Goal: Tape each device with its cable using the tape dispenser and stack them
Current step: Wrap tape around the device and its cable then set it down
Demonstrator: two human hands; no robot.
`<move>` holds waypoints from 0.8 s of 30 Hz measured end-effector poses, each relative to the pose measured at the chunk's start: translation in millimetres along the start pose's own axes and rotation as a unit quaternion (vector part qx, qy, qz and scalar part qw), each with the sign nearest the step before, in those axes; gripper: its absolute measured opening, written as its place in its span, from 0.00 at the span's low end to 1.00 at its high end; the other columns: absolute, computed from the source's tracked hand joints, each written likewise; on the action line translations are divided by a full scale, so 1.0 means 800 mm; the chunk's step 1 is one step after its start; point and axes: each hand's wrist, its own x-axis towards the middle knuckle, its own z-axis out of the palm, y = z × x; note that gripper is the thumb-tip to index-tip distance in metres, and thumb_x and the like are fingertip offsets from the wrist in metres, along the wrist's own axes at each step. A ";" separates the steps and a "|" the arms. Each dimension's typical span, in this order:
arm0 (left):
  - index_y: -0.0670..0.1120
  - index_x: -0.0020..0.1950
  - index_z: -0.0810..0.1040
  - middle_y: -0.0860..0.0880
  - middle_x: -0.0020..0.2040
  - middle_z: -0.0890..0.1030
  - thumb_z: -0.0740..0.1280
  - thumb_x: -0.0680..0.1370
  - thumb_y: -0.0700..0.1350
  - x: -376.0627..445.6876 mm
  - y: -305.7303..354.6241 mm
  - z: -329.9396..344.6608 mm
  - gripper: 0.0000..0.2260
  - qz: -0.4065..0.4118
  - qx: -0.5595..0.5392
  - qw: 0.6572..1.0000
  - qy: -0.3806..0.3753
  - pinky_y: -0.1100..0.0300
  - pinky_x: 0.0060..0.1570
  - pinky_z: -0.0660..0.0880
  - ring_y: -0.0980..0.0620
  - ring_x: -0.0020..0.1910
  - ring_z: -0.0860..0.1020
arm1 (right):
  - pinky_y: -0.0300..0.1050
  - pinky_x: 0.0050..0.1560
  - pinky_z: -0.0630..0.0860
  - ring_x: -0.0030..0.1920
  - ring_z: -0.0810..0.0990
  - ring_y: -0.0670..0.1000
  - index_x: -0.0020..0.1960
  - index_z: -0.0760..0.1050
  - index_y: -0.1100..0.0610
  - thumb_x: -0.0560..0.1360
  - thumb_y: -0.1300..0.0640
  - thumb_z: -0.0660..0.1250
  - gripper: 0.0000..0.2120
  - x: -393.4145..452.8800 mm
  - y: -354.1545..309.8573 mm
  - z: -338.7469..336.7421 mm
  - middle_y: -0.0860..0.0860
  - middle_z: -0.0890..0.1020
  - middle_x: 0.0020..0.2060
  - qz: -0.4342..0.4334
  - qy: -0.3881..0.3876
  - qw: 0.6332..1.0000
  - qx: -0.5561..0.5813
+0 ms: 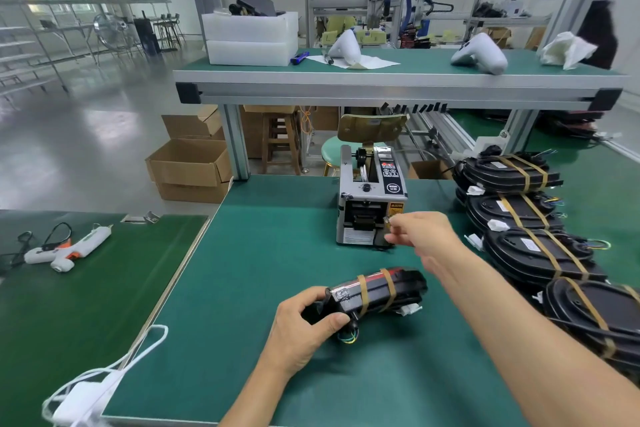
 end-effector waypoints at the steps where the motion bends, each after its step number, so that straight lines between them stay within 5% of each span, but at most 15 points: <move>1: 0.59 0.53 0.87 0.56 0.46 0.88 0.78 0.70 0.63 0.000 -0.001 0.000 0.15 0.000 0.002 1.000 0.002 0.67 0.50 0.76 0.59 0.46 0.83 | 0.36 0.29 0.69 0.32 0.84 0.49 0.38 0.78 0.59 0.76 0.64 0.71 0.08 -0.012 0.006 -0.018 0.52 0.81 0.34 -0.032 -0.003 0.999 -0.020; 5: 0.60 0.55 0.87 0.53 0.50 0.89 0.78 0.70 0.61 0.002 -0.006 0.000 0.15 -0.002 0.006 1.000 0.007 0.65 0.54 0.78 0.55 0.50 0.85 | 0.45 0.52 0.73 0.46 0.79 0.49 0.40 0.83 0.57 0.76 0.59 0.75 0.06 -0.057 0.045 -0.066 0.48 0.83 0.37 -0.056 -0.018 0.998 -0.018; 13: 0.59 0.55 0.87 0.53 0.51 0.89 0.78 0.71 0.59 0.001 -0.011 0.000 0.15 -0.005 0.015 1.000 0.003 0.63 0.55 0.79 0.54 0.51 0.86 | 0.48 0.67 0.70 0.56 0.81 0.45 0.36 0.86 0.57 0.76 0.63 0.75 0.10 -0.081 0.091 -0.054 0.45 0.88 0.49 -0.043 -0.018 0.995 0.092; 17: 0.58 0.57 0.87 0.53 0.52 0.89 0.78 0.71 0.59 0.001 -0.014 0.000 0.15 -0.004 0.018 1.000 0.000 0.61 0.57 0.80 0.52 0.53 0.86 | 0.32 0.54 0.68 0.61 0.80 0.42 0.35 0.86 0.58 0.75 0.64 0.74 0.10 -0.087 0.096 -0.046 0.49 0.85 0.57 -0.071 -0.020 0.994 0.084; 24: 0.58 0.56 0.87 0.53 0.52 0.89 0.78 0.71 0.60 0.002 -0.014 0.001 0.15 0.000 0.011 1.000 0.001 0.58 0.59 0.80 0.51 0.54 0.86 | 0.38 0.59 0.68 0.61 0.80 0.43 0.36 0.86 0.59 0.74 0.66 0.74 0.09 -0.087 0.102 -0.042 0.52 0.83 0.61 -0.076 -0.002 0.993 0.094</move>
